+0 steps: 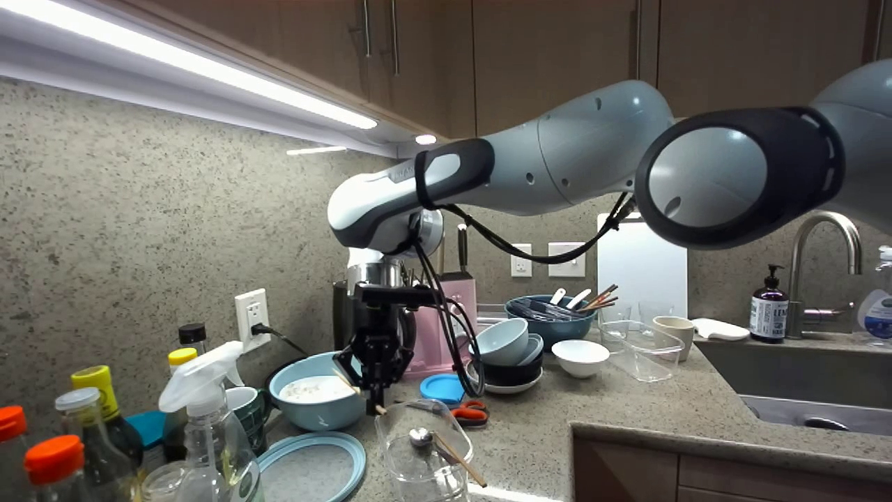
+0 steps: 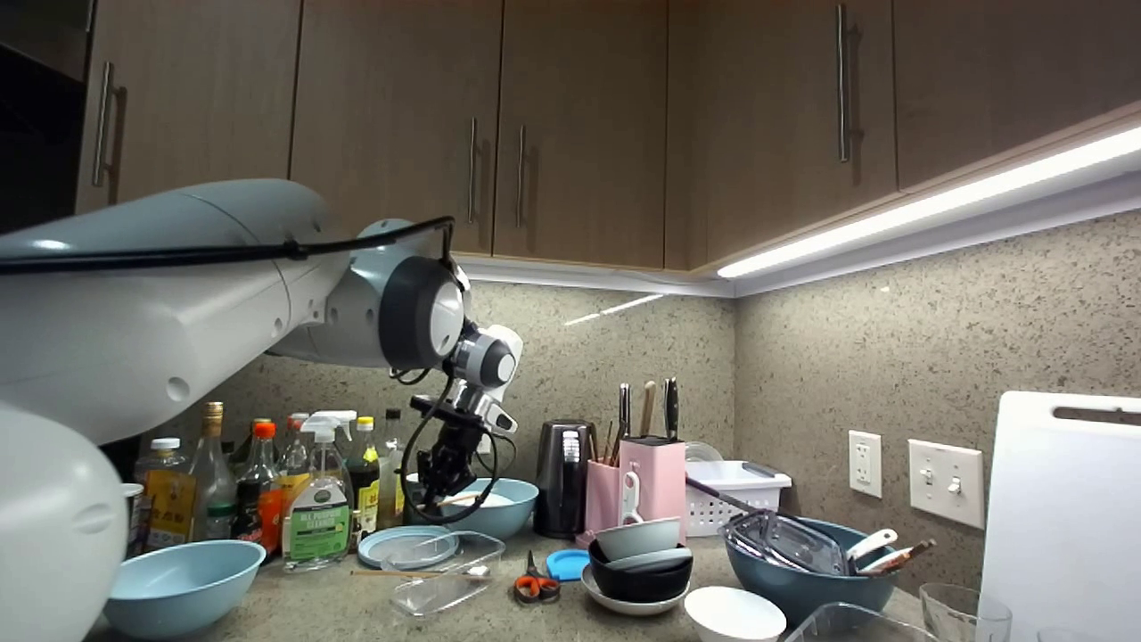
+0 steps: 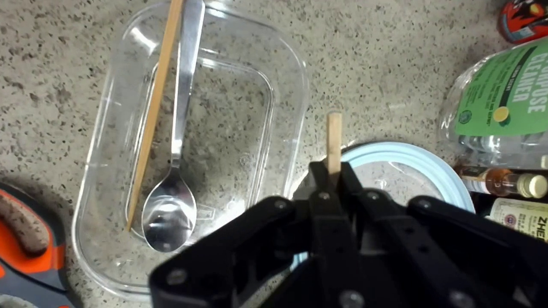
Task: Put the wooden stick into the blue bowl
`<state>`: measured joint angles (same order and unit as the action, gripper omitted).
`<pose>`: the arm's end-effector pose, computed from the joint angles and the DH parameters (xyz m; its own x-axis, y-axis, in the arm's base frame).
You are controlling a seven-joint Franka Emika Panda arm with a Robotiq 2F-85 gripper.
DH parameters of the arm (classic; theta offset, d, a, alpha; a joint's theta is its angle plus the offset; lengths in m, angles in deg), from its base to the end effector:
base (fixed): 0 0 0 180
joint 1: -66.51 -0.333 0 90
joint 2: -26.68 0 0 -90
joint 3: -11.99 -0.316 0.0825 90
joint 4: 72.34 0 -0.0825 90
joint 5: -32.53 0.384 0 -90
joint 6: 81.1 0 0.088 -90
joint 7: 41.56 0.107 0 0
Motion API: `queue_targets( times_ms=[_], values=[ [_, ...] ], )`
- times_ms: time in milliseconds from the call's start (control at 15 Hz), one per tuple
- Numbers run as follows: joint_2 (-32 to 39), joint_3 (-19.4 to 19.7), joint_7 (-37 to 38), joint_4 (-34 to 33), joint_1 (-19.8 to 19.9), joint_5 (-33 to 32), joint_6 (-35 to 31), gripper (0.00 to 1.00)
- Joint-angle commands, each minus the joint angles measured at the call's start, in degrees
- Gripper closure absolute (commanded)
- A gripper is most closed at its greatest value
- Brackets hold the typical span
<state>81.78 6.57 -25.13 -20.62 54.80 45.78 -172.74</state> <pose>0.7236 0.2194 0.2939 0.9428 -0.0160 -0.3329 -0.0902 -0.9738 -0.2086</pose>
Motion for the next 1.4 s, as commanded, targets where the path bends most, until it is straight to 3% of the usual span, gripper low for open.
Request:
queue_targets(
  times_ms=[0,67,133,267,600,800,1067,1333],
  values=[
    [4.0,-1.0,1.8,-7.8,-0.2,0.3,3.9,0.98],
    [1.8,-0.3,0.0,-3.2,-0.1,0.0,1.3,0.98],
    [2.2,-0.3,0.0,-4.0,-0.1,0.0,1.5,0.92],
    [2.3,-0.3,0.0,-4.0,-0.1,0.0,1.5,0.98],
    [6.4,-0.4,0.5,-8.7,0.3,1.4,-10.0,0.98],
    [8.3,-0.3,0.8,-11.0,0.1,0.9,-13.2,0.98],
    [9.3,-0.4,4.1,-13.0,0.3,1.2,-6.2,0.98],
    [9.6,-2.0,7.9,-16.2,1.0,1.9,8.7,0.98]
  ],
)
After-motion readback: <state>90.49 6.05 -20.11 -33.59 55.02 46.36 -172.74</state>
